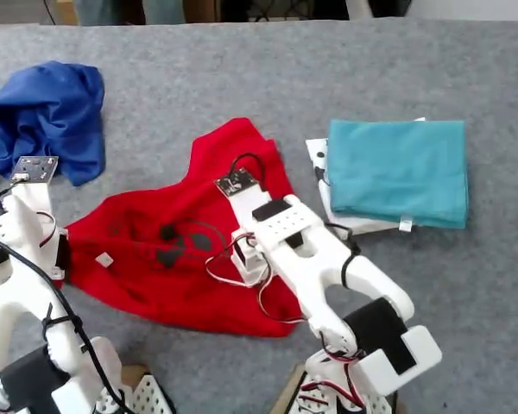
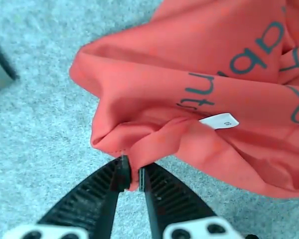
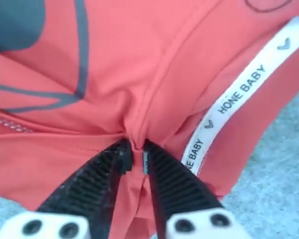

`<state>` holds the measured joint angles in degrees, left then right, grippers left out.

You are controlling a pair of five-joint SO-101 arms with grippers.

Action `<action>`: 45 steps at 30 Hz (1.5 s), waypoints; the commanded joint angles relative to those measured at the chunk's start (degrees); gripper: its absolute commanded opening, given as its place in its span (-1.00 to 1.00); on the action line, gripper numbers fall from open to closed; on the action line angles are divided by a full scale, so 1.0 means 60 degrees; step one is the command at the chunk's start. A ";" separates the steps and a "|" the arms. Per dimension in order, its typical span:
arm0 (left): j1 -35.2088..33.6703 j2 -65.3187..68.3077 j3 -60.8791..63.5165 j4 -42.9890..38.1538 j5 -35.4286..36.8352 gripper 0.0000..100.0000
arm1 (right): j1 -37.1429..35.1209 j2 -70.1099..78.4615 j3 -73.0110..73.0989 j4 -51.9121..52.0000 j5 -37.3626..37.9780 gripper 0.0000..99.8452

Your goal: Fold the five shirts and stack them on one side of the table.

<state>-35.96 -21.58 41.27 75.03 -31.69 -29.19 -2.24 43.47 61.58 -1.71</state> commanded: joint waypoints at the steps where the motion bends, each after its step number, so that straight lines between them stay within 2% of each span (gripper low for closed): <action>1: 0.0022 -0.0044 0.0022 0.0015 -0.0044 -0.94 | 0.0527 -0.0095 -0.0725 0.0952 -0.0044 -0.95; 5: 0.0022 -0.0044 -0.0066 0.0015 -0.0044 -0.94 | 0.1245 -0.0315 -0.2029 0.2476 0.0088 -0.95; 9: 0.0022 -0.0059 -0.0637 0.0029 -0.0044 -0.94 | 0.1451 -0.1414 -0.3143 0.3590 0.0469 -0.97; 13: 0.0125 -0.0044 -0.1985 0.1011 -0.0029 -0.94 | 0.1451 -0.2703 -0.4198 0.4366 0.0425 -0.97; 20: 0.0799 -0.0015 -0.5297 0.2857 0.0674 -0.94 | 0.1495 -0.4095 -0.5780 0.4835 0.0454 -0.97; 24: 0.0857 0.0747 -0.8256 0.4073 0.1480 -0.94 | 0.2359 -0.4637 -0.7128 0.4835 0.0454 -0.97; 28: 0.0154 0.2432 -1.1201 0.4308 0.2564 -0.94 | 0.3370 -0.4930 -0.8901 0.4821 0.0454 -0.97; 32: -0.0608 0.3590 -1.2960 0.4322 0.2901 -0.95 | 0.4059 -0.5048 -1.0557 0.4777 0.0454 -0.97; 39: -0.0696 0.2945 -1.3502 0.4322 0.2872 -0.95 | 0.4190 -0.4960 -1.2432 0.4454 0.0396 -0.97; 45: -0.0227 0.1568 -1.2095 0.4322 0.2857 -0.94 | 0.2681 -0.4960 -1.1275 0.4982 0.0381 -0.97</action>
<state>-37.89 -7.34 -35.03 100.62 -15.08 -8.97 -31.52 -27.12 90.33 0.48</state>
